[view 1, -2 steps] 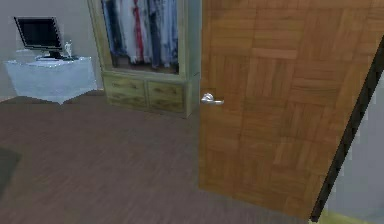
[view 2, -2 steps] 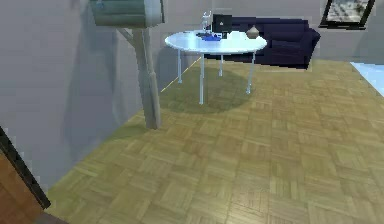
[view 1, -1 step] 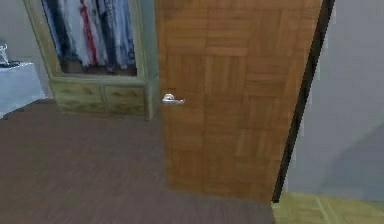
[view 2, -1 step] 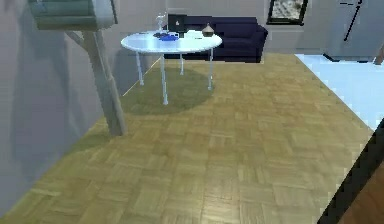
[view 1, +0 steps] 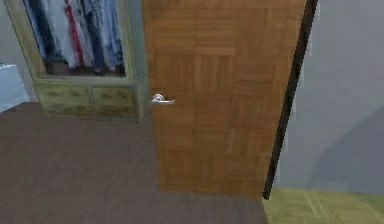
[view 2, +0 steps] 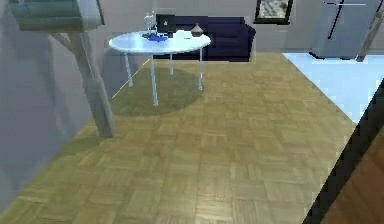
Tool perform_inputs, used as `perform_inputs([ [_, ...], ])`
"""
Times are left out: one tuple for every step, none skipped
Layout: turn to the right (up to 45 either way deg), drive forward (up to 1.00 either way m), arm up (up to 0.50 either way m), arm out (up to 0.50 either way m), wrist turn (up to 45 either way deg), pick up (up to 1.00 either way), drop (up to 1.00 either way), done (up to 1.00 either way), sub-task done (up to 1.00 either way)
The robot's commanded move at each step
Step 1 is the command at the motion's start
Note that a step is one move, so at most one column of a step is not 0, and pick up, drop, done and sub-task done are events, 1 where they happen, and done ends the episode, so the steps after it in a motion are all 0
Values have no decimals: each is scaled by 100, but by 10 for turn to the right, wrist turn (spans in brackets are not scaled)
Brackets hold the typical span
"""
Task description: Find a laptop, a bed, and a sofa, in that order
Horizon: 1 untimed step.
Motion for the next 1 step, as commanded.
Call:
perform_inputs([
  [0,5,0,0,0,0,0,0,0],
])
